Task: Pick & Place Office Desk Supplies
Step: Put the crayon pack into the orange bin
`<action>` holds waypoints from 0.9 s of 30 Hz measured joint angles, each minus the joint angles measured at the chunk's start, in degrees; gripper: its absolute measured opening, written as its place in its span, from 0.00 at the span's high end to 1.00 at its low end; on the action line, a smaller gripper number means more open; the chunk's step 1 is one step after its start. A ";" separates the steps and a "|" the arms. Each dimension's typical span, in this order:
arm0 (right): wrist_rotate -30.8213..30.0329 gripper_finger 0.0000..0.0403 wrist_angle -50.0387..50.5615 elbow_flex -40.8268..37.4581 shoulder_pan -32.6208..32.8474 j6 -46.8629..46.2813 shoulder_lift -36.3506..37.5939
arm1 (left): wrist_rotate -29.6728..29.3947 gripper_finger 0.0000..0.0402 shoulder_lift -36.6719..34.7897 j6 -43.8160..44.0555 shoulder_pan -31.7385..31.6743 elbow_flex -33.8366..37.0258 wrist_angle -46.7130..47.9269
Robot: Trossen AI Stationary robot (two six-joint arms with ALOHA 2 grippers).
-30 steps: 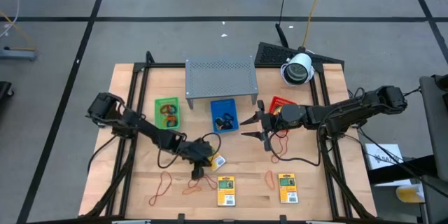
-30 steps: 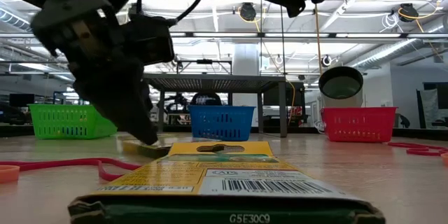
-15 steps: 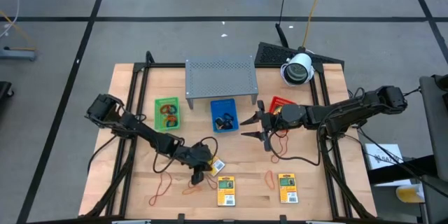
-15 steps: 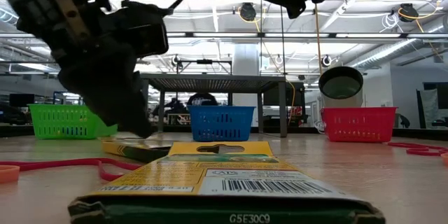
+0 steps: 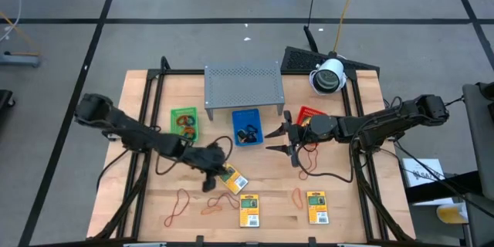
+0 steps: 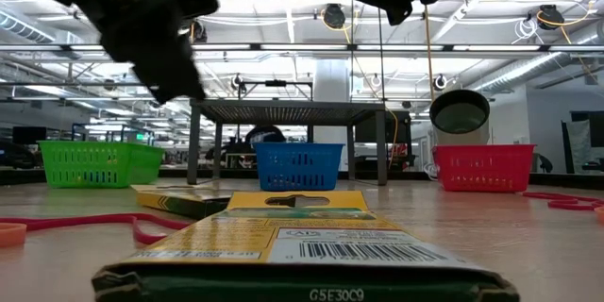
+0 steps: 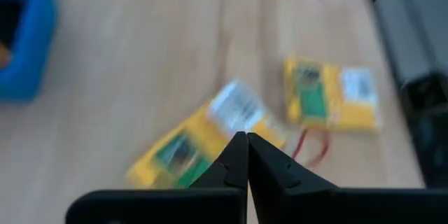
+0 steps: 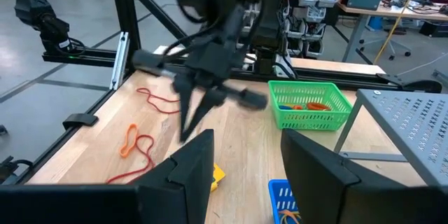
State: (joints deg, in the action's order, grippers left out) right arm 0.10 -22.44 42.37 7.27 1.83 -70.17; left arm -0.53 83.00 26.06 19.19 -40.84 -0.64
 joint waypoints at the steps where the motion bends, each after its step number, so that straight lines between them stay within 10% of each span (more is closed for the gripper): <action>1: 0.00 0.62 0.00 0.00 0.00 0.01 0.00 | 0.01 0.98 -1.61 0.00 -0.17 0.00 3.53; 27: 0.00 0.61 0.01 0.00 -0.02 -1.81 -0.02 | -2.52 0.42 -7.21 2.65 -0.82 -0.02 19.32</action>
State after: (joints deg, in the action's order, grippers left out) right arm 0.10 -22.43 42.37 7.25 0.01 -70.19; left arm -3.05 75.79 28.70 18.37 -40.86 18.68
